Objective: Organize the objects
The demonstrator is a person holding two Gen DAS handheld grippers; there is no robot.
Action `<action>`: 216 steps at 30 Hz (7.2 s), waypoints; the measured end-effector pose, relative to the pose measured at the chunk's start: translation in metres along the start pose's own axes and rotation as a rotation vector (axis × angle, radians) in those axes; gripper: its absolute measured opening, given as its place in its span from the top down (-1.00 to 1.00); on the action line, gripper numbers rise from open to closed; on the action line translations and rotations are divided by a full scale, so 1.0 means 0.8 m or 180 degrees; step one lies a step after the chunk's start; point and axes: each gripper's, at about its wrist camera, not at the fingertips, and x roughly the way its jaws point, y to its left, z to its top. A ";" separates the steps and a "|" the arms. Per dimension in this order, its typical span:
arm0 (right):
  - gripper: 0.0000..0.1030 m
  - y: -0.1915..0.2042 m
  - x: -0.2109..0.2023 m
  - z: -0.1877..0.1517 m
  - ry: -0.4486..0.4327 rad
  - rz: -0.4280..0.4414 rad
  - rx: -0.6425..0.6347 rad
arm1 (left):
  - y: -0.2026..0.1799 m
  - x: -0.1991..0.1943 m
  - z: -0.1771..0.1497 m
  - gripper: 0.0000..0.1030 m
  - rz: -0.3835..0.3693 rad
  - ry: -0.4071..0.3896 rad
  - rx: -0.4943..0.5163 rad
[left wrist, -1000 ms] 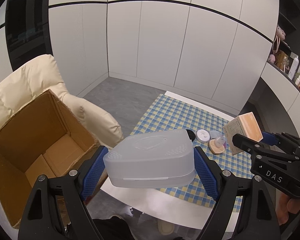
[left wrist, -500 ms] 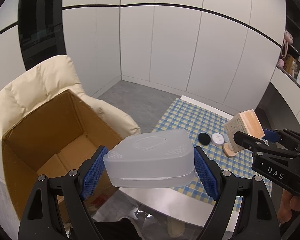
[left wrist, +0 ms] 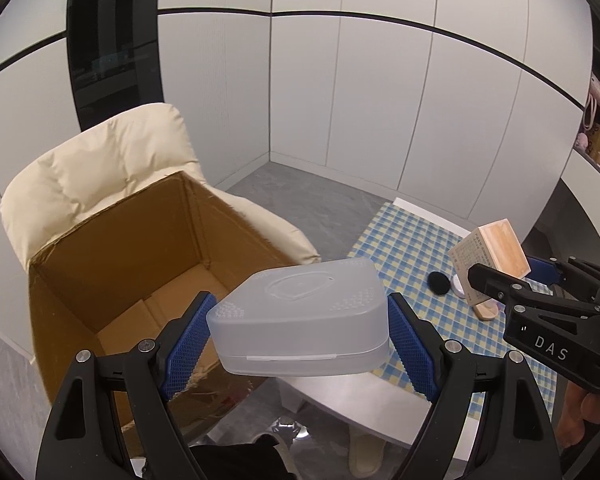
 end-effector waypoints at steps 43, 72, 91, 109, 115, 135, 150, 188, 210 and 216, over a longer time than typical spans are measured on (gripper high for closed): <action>-0.05 0.154 0.027 0.023 -0.0052 0.0453 -0.0594 | 0.144 -0.020 -0.024 -0.66 0.0708 0.0067 -0.0467; -0.05 0.246 0.038 0.030 0.0006 0.0618 -0.0886 | 0.224 -0.067 -0.049 -0.99 0.1151 -0.0082 -0.0754; -0.06 0.327 0.047 0.026 0.0091 0.0706 -0.1113 | 0.281 -0.100 -0.079 -0.99 0.1331 -0.0054 -0.0929; -0.94 0.338 0.051 0.027 0.0053 0.0574 -0.1094 | 0.293 -0.105 -0.084 -0.99 0.1350 -0.0055 -0.0977; -1.00 0.330 0.044 0.029 -0.0068 0.0556 -0.1075 | 0.288 -0.102 -0.080 -0.99 0.1318 -0.0060 -0.0989; -1.00 0.278 0.040 0.032 -0.0101 0.0506 -0.0894 | 0.249 -0.080 -0.063 -0.99 0.1162 -0.0047 -0.0829; -1.00 0.246 0.042 0.031 -0.0101 0.0381 -0.0802 | 0.225 -0.065 -0.051 -0.99 0.1063 -0.0042 -0.0743; -1.00 0.115 0.040 0.023 -0.0034 -0.0016 -0.0370 | 0.116 -0.013 -0.014 -0.99 0.0643 -0.0019 -0.0352; -1.00 0.021 0.027 0.003 0.0002 -0.0298 -0.0050 | 0.035 0.012 0.004 -0.99 0.0337 -0.0005 -0.0063; -1.00 -0.002 0.023 -0.004 0.0016 -0.0370 0.0027 | 0.013 0.016 0.005 -0.99 0.0267 -0.0006 0.0013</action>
